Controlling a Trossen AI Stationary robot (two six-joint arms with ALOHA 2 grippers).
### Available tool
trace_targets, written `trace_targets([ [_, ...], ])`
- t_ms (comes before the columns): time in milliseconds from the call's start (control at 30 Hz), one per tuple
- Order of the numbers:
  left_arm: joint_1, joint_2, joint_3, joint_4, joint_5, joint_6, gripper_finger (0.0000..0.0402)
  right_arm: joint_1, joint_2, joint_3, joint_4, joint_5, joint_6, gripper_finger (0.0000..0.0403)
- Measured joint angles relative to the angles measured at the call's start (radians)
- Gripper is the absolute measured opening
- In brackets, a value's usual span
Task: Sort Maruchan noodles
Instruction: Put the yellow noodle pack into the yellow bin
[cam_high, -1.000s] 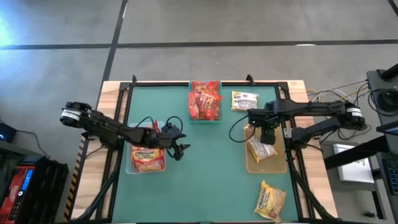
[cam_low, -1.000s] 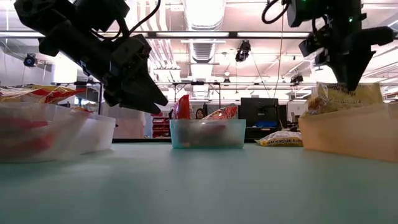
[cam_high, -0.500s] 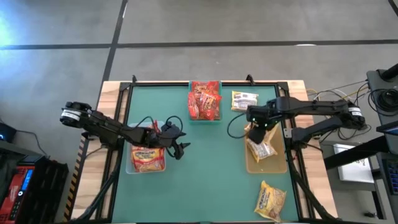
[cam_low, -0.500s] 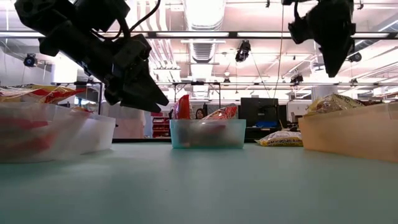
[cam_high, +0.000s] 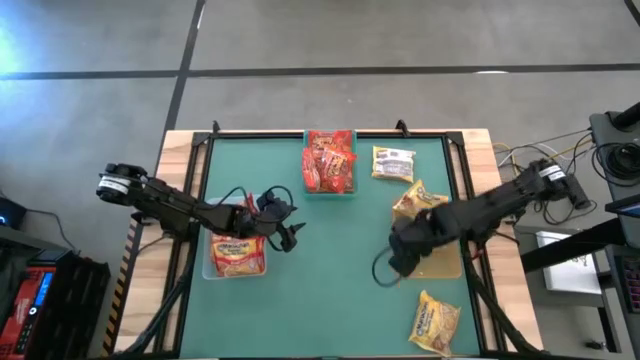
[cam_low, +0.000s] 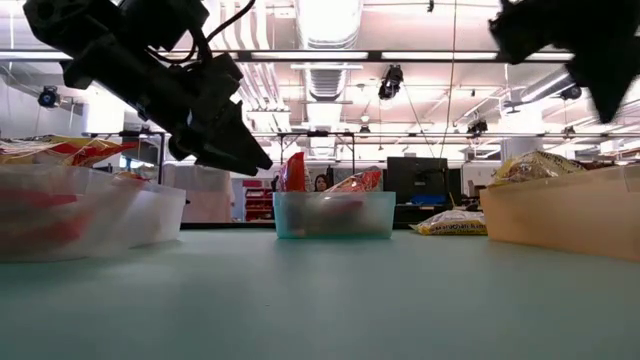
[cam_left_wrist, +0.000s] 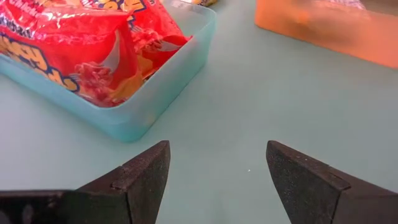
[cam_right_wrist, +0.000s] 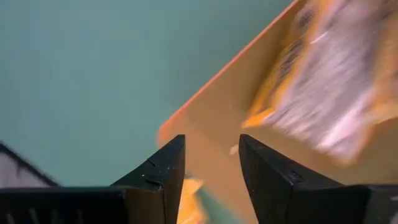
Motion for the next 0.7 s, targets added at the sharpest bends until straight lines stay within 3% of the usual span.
trace_targets([
  [200, 0.0, 0.0, 0.0, -0.001, 0.0, 0.032, 0.0251, 0.171, 0.1, 0.0, 0.102, -0.118, 0.243, 0.0139],
  [400, -0.002, 0.0, 0.0, -0.009, 0.004, 0.039, 0.0251, 0.307, 0.207, 0.016, 0.117, -0.348, 0.499, 0.0139],
  [700, -0.001, 0.0, 0.0, -0.01, 0.005, 0.046, 0.0251, 0.403, 0.356, 0.039, 0.173, -0.551, 0.5, 0.0139],
])
